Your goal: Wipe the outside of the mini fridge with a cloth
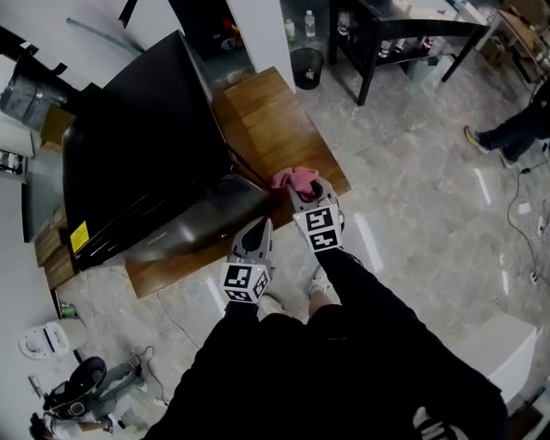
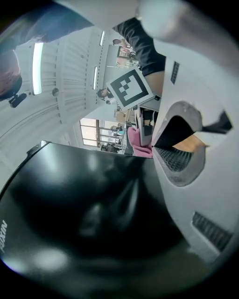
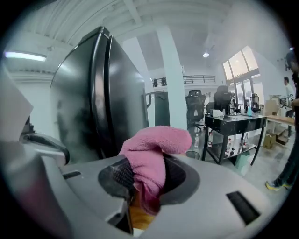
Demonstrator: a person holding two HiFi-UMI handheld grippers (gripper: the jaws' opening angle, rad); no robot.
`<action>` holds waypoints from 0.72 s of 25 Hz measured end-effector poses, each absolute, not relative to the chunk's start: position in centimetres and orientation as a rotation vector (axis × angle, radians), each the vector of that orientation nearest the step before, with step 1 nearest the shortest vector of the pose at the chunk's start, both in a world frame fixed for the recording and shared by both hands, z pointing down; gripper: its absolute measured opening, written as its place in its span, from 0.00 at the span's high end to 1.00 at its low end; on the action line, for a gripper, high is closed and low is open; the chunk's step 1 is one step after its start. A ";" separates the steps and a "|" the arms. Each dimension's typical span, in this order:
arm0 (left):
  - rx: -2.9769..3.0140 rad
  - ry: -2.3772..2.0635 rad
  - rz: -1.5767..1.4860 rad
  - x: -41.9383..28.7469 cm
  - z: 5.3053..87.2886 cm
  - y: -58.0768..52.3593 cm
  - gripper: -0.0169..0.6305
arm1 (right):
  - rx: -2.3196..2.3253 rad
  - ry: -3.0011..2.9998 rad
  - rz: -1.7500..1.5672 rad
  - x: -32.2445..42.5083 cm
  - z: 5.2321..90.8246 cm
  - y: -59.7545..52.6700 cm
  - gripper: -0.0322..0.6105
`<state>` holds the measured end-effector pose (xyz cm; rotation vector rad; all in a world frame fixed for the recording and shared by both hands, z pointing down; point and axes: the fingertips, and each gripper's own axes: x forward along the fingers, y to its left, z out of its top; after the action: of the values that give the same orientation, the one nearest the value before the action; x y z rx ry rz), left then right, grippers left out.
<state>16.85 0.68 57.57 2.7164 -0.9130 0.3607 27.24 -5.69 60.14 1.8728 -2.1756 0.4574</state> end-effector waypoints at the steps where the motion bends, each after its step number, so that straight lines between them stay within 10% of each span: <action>1: 2.710 -0.922 0.349 17.0 56.9 0.7 0.96 | 1.873 -2.205 0.448 27.6 58.9 -5.8 0.75; 18: 2.876 -0.704 0.192 16.8 44.8 6.5 0.96 | 1.692 -2.425 0.172 23.4 44.0 1.2 0.75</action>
<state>16.85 6.53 44.82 2.8764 -0.7044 0.1922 23.39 1.16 43.95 1.6920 -2.4250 0.1724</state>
